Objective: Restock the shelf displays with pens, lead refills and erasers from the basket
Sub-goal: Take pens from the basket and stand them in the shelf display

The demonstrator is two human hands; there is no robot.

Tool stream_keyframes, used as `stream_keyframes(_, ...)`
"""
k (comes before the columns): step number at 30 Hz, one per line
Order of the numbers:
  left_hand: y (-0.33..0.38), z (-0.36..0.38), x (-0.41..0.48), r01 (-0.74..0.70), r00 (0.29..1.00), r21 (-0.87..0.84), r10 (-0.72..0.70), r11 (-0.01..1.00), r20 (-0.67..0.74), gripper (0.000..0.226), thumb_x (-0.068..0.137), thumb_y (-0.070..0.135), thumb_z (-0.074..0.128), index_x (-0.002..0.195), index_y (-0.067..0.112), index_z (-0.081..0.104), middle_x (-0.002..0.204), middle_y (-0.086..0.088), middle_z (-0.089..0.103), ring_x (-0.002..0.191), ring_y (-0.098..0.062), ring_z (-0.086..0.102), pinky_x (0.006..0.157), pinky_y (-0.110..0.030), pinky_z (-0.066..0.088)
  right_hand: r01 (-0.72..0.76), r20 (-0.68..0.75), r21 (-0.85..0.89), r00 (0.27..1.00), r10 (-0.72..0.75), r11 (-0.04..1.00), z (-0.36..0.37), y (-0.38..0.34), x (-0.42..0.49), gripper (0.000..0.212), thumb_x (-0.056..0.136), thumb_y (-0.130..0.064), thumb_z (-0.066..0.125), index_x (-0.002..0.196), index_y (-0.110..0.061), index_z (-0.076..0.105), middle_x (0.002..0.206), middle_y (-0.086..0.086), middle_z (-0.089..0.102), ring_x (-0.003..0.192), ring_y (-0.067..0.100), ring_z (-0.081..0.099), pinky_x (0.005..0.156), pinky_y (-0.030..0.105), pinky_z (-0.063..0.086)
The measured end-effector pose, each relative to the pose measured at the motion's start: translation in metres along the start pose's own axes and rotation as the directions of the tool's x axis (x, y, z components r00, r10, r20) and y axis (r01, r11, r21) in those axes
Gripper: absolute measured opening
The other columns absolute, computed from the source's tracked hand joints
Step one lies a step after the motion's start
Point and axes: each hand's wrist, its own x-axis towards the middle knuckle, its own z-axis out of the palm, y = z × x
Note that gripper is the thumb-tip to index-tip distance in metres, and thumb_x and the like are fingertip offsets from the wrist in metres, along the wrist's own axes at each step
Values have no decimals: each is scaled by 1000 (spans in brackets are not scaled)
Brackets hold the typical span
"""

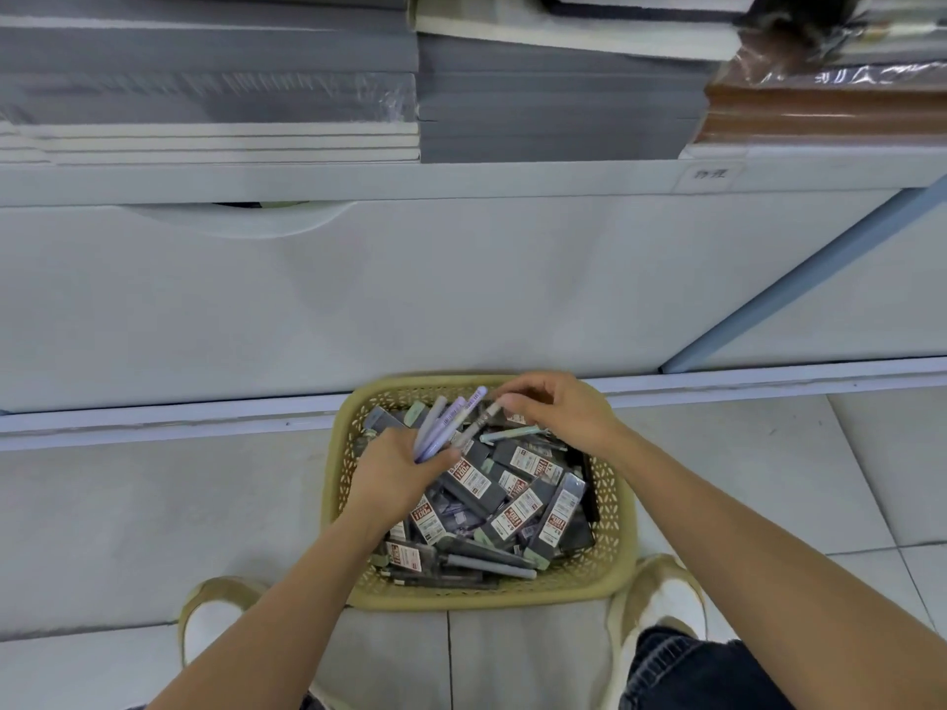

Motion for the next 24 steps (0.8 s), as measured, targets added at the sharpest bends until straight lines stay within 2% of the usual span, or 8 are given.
stream_keyframes(2,-4,-1,-1,57,998,-109,-60,992,-24,45,83,39,74,70,-1,57,57,-13,53,50,-19,43,51,-28,35,-44,-98,-129,995,31,991,13,15,1,13,90,-30,66,103,-31,69,90,-25,64,78,-7,57,73,12,44)
stream_keyframes(5,-10,-3,-4,93,993,-179,-105,980,-59,41,81,40,75,66,5,59,51,-4,51,43,-14,43,43,-25,37,-101,-42,-376,995,93,921,36,33,-4,23,85,-23,73,107,-19,67,112,-4,50,91,13,55,88,32,49)
stream_keyframes(10,-12,-1,-6,108,990,-277,-130,955,-62,31,81,36,77,69,10,67,46,4,53,37,-7,45,38,-18,39,4,-140,-466,987,-78,885,34,34,-3,20,85,-30,71,100,-17,72,98,-3,58,93,13,49,78,32,44)
stream_keyframes(13,-3,-1,-7,117,986,-379,-152,918,-65,26,82,31,77,71,9,69,43,6,50,35,-6,42,37,-17,38,32,-197,-221,977,-77,975,16,14,-3,15,89,-33,67,97,-23,75,72,-18,63,62,-3,52,58,15,40)
stream_keyframes(15,8,-4,-9,107,987,-458,-149,883,-56,20,83,28,76,75,11,69,44,4,50,38,-11,44,38,-19,39,13,-166,-99,986,-29,995,5,-2,-3,13,89,-38,65,93,-28,73,71,-16,67,60,-6,56,58,8,40)
stream_keyframes(17,19,-10,-13,86,990,-513,-130,854,-51,22,85,27,74,86,7,66,56,-13,56,50,-24,52,44,-27,43,-2,-108,92,994,12,996,-2,-18,-3,15,88,-37,66,96,-26,71,84,-9,73,75,3,65,73,24,51)
stream_keyframes(19,29,-16,-19,58,993,-541,-104,839,-55,26,87,29,72,90,5,63,64,-24,55,52,-29,51,51,-34,42,45,-101,353,995,-9,935,-7,-36,-5,12,89,-21,68,98,-14,68,83,-4,74,70,10,68,66,26,55)
stream_keyframes(24,53,-37,-43,-2,989,-574,-82,819,-121,33,88,30,69,64,10,59,39,7,40,29,-7,31,34,-17,29,144,-124,628,989,-84,765,-22,-87,-21,27,75,-19,73,94,0,66,87,11,75,71,19,72,62,23,57)
